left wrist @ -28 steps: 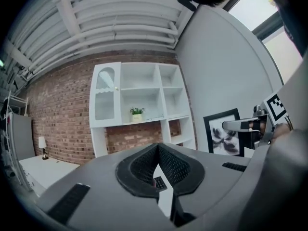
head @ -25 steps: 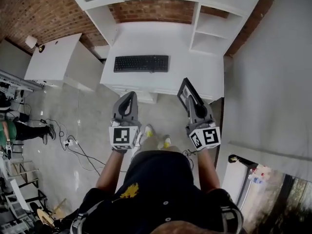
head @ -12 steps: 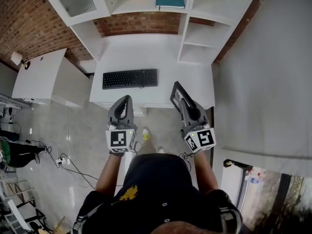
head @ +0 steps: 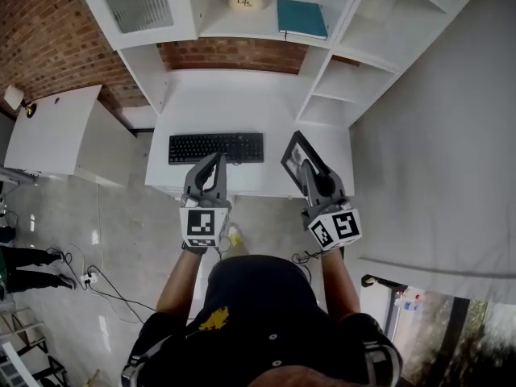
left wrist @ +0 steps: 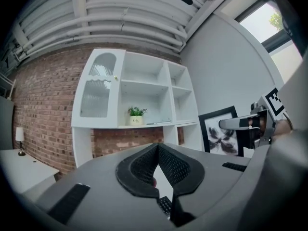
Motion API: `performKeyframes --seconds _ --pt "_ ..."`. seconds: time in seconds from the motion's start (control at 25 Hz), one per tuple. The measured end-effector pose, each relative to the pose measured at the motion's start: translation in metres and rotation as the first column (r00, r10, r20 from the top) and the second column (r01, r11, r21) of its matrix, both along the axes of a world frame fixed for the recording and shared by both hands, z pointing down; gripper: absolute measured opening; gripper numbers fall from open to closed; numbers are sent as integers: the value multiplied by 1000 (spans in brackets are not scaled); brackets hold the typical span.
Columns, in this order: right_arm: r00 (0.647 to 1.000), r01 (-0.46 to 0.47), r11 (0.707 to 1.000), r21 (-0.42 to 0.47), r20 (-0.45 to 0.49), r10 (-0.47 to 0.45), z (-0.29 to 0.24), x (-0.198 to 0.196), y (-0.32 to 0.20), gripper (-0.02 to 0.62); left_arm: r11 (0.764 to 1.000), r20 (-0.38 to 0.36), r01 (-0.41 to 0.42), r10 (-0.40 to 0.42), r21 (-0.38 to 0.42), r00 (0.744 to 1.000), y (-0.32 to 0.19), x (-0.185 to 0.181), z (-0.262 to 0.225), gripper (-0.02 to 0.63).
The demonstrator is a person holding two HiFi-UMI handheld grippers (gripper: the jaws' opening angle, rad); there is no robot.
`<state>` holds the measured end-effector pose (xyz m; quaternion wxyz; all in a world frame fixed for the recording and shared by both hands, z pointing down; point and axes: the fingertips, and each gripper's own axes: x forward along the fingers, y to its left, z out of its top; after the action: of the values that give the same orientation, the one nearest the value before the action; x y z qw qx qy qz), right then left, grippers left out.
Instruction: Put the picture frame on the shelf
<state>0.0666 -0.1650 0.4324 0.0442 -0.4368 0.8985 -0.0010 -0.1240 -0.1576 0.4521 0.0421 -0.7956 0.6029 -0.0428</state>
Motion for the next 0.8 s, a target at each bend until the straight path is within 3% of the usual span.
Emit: performKeyframes --seconds 0.44,0.8 --pt "998 -29 1000 -11 -54 28 -5 -56 -48 14 999 -65 -50 50 -5 997 -53 -57 1 18" --pt "999 9 1000 8 -48 -9 -7 -75 -80 14 999 -63 -41 40 -11 997 -76 -64 4 18"
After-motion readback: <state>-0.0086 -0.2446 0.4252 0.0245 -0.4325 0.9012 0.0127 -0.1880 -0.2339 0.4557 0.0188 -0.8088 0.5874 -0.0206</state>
